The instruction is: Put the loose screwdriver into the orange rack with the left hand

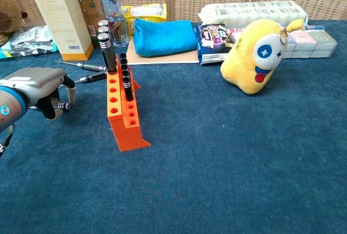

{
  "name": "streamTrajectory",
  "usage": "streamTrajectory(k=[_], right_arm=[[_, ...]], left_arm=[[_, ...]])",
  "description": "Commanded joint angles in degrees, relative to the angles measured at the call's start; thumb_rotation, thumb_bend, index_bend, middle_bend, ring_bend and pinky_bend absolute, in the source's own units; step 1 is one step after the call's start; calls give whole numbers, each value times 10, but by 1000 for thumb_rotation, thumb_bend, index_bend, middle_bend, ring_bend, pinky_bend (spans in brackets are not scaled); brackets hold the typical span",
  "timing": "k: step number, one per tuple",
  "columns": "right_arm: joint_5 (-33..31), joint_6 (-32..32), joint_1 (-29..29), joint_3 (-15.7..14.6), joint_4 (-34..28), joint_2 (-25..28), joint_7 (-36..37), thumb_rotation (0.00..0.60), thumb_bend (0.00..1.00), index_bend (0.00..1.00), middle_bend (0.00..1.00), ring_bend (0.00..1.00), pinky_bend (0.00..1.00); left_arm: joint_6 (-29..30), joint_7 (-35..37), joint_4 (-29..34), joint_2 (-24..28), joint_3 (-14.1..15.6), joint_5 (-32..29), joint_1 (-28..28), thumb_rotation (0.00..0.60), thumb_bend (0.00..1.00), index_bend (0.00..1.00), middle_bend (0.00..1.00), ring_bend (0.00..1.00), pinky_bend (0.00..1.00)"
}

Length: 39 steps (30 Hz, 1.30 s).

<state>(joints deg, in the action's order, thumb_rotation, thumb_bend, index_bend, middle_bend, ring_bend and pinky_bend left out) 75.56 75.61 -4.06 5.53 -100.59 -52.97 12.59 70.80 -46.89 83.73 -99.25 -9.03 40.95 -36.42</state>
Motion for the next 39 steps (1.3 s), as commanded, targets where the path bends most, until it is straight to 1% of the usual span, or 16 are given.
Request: streamTrajectory(k=[1,10,15,25,29,34,39], right_arm=[[1,-1,0,0,0,0,1,600,37,0,141,9,0],[2,-2,-1,0,-2,2,5,600,37,0,142,9,0],[2,-3,-1,-1,-2,2,6,600,38,0,143,11,0],[7,-5,-3,-2,-3,3,9,600,37,0,144,12,0],[8,-5,-3,-4,-6,2,4,600,37,0,144,12,0],[7,-7,-4,-5,-8,1,-2,600,38,0,144,12,0],[7,-6,-4,-6,-11,0,-6,600,38,0,145,12,0]], left_arm=[[1,-2,-1,-1,-1,0,0,600,390,495,1000,1000,1000],[0,-10,0,-2,0,-2,0,600,393,513,1000,1000,1000],[5,-9,17,7,-2,3,2,600,394,512,1000,1000,1000],[32,-11,93,62,0,25,14,600,394,513,1000,1000,1000],[52,-3,151,110,-2,46,23,600,394,513,1000,1000,1000],[68,7,207,156,-1,68,34,600,393,512,1000,1000,1000],[81,12,247,192,0,81,43,600,395,513,1000,1000,1000]])
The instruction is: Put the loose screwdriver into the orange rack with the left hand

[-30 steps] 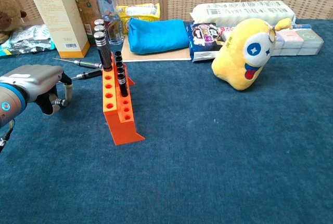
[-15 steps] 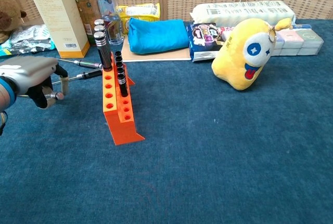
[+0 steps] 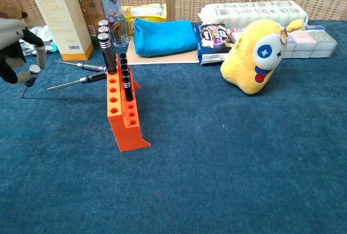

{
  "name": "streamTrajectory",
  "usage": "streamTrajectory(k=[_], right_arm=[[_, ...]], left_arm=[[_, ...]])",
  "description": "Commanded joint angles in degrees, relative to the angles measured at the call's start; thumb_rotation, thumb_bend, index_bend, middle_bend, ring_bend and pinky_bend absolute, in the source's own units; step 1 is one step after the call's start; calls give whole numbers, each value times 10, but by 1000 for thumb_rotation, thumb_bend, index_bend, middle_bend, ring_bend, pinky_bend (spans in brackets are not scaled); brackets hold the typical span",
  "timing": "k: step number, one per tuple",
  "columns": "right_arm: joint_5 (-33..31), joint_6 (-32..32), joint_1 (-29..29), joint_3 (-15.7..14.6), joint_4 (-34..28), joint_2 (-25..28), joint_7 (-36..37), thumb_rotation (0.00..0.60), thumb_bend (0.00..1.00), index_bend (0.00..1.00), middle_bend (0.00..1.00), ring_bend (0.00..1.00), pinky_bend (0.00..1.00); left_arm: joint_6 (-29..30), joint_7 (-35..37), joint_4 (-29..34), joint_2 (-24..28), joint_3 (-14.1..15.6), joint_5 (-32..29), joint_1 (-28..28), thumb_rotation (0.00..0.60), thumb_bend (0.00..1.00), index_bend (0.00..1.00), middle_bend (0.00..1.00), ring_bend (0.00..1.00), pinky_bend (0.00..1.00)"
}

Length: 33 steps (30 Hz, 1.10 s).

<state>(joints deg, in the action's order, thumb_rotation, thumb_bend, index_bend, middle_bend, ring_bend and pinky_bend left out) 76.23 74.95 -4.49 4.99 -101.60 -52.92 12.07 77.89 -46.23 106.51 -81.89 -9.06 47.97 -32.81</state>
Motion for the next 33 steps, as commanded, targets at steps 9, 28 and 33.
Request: streamTrajectory(k=[9,28,33], right_arm=[[1,1,0,-1,-3,0,-4,600,37,0,145,12,0],[-2,0,-1,-2,-6,-2,-13,600,38,0,146,12,0],[-3,2,-1,-1,-6,-2,-13,600,39,0,146,12,0]], left_arm=[[28,15,64,63,3,27,21,600,394,513,1000,1000,1000],[49,37,179,154,-5,68,38,600,393,512,1000,1000,1000],[46,31,218,173,-10,77,32,600,393,513,1000,1000,1000]])
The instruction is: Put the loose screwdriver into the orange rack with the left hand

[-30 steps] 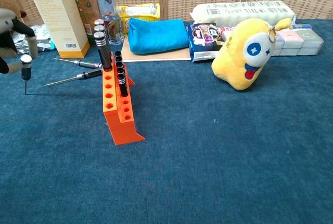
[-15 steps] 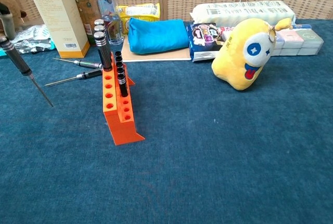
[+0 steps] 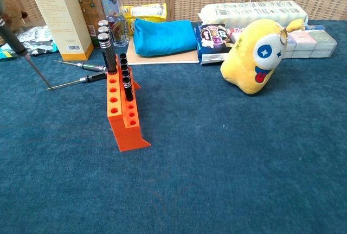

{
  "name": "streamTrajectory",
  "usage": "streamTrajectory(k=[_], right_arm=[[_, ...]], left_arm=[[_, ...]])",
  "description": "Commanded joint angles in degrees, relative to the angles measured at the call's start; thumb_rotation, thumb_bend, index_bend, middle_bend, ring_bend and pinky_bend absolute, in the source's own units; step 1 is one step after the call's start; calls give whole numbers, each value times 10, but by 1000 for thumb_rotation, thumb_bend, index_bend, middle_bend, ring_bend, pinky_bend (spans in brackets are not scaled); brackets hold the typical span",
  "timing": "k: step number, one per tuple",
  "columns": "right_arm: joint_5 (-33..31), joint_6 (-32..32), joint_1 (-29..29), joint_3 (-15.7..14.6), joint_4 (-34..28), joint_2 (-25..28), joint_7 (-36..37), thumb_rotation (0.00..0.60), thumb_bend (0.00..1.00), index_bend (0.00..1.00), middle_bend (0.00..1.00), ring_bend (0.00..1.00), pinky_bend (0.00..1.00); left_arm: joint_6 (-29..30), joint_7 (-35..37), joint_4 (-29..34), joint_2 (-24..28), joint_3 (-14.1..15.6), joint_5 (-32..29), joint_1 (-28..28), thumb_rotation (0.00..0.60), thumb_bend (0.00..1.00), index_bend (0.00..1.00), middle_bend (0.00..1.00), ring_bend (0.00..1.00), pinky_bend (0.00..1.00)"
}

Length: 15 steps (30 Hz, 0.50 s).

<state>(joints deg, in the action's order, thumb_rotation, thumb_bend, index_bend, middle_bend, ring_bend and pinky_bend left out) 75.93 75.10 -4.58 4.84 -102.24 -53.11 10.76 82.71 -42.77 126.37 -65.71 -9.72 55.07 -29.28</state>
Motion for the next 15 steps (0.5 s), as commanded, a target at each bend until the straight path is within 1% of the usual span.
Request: streamTrajectory(k=[1,8,15], right_arm=[[0,0,0,0,0,0,0,600,39,0,146,12,0],[-4,-1,0,1,1,1,2,600,40,0,146,12,0],[-7,-3,-1,2,3,2,6,600,40,0,147,12,0]], left_arm=[[-2,-5,26,14,-4,9,-5,600,392,513,1000,1000,1000],[-4,-25,86,31,-14,17,-20,600,393,513,1000,1000,1000],[-28,-14,86,22,-30,37,-46,600,392,513,1000,1000,1000]])
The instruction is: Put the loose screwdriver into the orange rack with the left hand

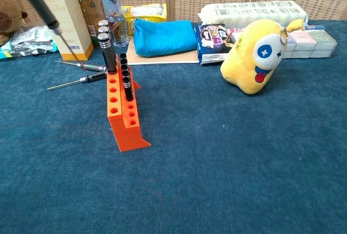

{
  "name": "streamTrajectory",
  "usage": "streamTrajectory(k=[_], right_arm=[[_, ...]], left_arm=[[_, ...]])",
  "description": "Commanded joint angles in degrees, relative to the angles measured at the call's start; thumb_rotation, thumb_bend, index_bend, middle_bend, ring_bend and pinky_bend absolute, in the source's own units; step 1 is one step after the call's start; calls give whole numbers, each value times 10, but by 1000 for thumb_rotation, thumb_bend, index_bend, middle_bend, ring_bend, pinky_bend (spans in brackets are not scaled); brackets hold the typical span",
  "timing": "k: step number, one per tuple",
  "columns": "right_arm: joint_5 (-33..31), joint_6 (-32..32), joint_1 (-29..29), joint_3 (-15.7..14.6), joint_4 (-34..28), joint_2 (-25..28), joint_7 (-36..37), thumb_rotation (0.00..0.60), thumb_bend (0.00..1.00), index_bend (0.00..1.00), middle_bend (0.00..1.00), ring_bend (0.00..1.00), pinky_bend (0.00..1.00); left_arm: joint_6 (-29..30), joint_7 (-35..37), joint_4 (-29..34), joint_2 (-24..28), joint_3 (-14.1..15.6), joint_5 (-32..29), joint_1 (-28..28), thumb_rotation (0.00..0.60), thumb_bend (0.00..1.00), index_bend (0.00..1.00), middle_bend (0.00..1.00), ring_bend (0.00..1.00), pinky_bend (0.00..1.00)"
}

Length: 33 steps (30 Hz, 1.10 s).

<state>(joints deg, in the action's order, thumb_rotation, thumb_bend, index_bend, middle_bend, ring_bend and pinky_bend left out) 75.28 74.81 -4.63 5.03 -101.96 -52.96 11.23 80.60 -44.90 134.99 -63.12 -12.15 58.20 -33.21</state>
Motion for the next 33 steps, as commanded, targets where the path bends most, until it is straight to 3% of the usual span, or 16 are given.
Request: streamTrajectory(k=[1,13,23,33], right_arm=[[-1,0,0,1,0,1,2,600,40,0,147,12,0],[-5,-4,0,3,7,4,18,600,41,0,148,12,0],[-5,-1,1,4,3,6,19,600,42,0,147,12,0],[-2,1,2,3,1,6,14,600,42,0,148,12,0]], left_arm=[[-7,8,0,-5,-8,9,-9,600,392,513,1000,1000,1000],[-14,4,0,-26,-21,13,-37,600,392,512,1000,1000,1000],[-19,11,0,-22,-13,10,-41,600,392,512,1000,1000,1000],[-55,55,0,34,-16,-7,-41,600,392,526,1000,1000,1000]])
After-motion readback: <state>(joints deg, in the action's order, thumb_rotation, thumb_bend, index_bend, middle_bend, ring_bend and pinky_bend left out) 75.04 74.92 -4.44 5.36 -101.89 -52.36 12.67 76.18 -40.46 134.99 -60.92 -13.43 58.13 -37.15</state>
